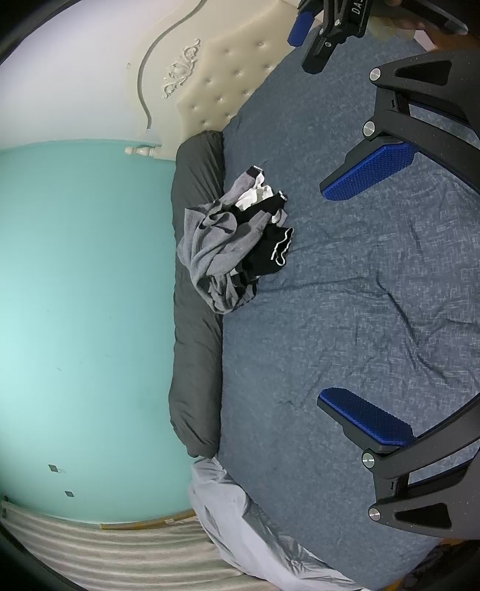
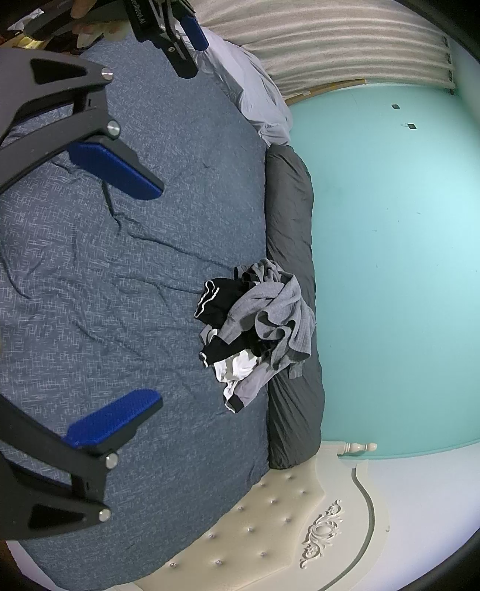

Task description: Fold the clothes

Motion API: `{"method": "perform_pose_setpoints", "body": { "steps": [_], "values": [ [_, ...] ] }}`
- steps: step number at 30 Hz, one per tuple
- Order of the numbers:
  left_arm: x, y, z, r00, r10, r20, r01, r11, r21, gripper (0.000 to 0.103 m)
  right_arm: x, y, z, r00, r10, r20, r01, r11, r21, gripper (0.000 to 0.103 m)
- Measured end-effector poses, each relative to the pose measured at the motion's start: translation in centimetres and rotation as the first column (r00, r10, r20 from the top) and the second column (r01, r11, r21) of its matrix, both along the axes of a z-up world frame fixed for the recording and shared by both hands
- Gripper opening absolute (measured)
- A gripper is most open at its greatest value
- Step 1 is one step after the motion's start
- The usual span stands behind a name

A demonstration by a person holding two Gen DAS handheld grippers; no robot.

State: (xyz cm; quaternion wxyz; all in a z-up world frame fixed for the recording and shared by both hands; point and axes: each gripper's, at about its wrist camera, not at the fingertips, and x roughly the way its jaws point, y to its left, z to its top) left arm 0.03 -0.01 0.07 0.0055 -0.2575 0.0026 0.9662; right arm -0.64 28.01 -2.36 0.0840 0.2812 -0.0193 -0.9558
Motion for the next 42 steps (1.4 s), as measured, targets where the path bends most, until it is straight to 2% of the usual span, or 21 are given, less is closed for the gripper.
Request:
{"method": "perform_pose_setpoints", "body": {
  "steps": [42],
  "values": [
    [0.12, 0.68, 0.58, 0.999, -0.033, 0.0, 0.033, 0.999, 0.025, 0.103, -0.16, 0.16, 0.45, 1.0, -0.007, 0.009, 0.007, 1.0, 0.011, 0.103]
  ]
}}
